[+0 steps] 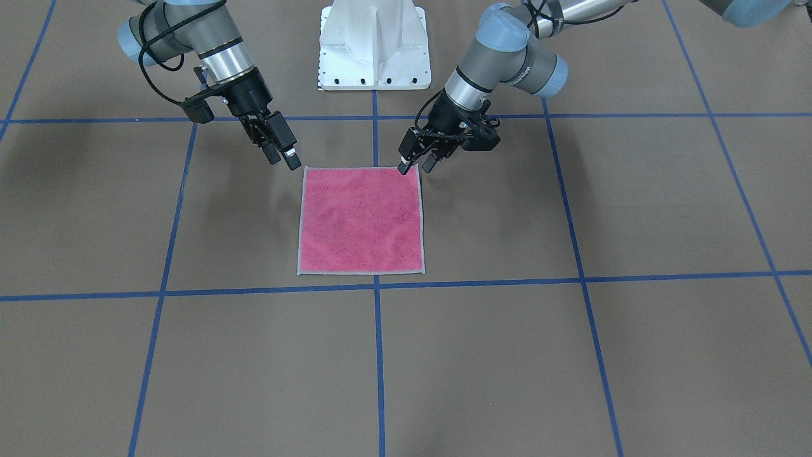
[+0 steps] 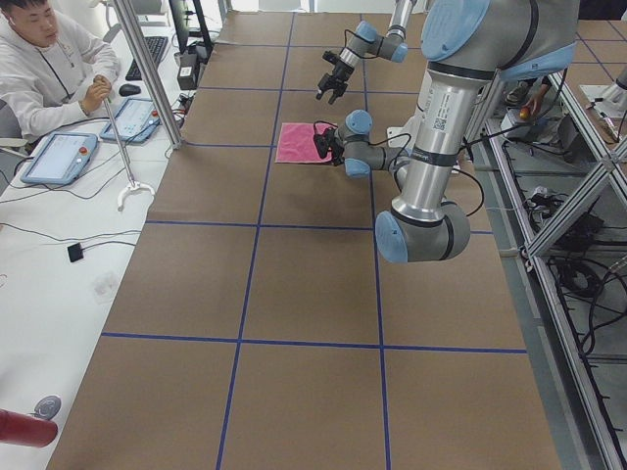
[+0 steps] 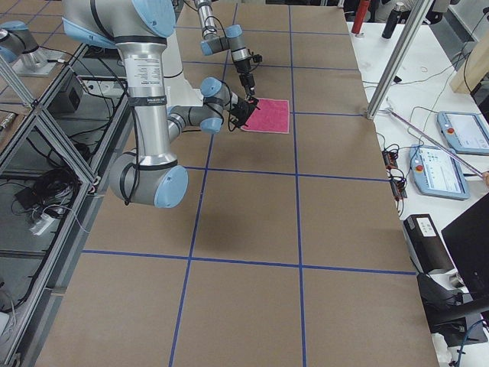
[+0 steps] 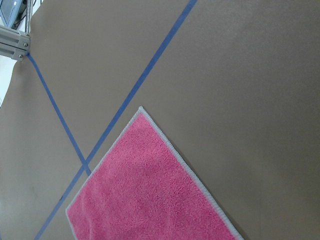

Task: Fold towel twice with both arms
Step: 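Lower both grippers and pinch the two near corners of the towel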

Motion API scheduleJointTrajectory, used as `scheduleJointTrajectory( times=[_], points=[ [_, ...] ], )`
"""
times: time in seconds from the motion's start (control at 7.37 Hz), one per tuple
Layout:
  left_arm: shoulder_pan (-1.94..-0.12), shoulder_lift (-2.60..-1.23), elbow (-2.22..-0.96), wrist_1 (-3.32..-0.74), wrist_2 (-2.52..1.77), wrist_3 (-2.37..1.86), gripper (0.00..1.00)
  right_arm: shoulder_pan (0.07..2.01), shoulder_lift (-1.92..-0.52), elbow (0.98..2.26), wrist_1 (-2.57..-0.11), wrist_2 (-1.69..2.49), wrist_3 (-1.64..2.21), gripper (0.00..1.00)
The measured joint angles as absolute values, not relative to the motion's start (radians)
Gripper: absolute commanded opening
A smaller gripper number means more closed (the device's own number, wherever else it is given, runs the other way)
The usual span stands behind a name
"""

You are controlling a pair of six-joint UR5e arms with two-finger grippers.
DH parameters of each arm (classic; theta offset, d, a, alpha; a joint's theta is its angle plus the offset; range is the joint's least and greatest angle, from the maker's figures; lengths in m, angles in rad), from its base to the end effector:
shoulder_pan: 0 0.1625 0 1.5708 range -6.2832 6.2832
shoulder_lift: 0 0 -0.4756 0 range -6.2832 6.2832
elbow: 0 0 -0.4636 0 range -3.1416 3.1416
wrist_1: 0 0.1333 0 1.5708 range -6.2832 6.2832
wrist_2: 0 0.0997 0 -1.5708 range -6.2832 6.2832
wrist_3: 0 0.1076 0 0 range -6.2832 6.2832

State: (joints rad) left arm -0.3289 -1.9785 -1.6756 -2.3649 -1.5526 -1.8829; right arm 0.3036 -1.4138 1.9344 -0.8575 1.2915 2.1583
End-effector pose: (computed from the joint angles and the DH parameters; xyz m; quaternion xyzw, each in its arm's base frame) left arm 0.6401 -0.3614 0.3036 0.0123 0.6077 -0.2554 0.7519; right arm -0.5306 -0.3370 0.3418 0.0313 -0.5832 0.4208 0.6941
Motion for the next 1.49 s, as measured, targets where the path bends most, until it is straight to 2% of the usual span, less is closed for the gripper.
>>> scheduleJointTrajectory(
  times=[0.27,0.54,0.68,1.22,1.36,1.49],
  points=[
    [-0.328,-1.98,-1.672,-2.353,-1.551,-1.882,0.51,0.303,-1.414,1.934,-0.858,1.29,2.157,0.99],
    [-0.326,-1.981,-1.673,-2.349,-1.551,-1.878,0.33,0.301,-1.414,1.934,-0.858,1.29,2.155,0.99],
    [-0.324,-1.982,-1.673,-2.349,-1.551,-1.877,0.28,0.3,-1.415,1.934,-0.858,1.29,2.153,0.99],
    [-0.303,-1.98,-1.674,-2.349,-1.551,-1.869,0.28,0.292,-1.42,1.933,-0.859,1.29,2.146,0.99],
    [-0.301,-1.979,-1.674,-2.349,-1.551,-1.868,0.1,0.292,-1.421,1.933,-0.859,1.29,2.146,0.99],
    [-0.301,-1.979,-1.675,-2.349,-1.551,-1.868,0.0,0.29,-1.423,1.933,-0.859,1.29,2.146,0.99]
  ],
)
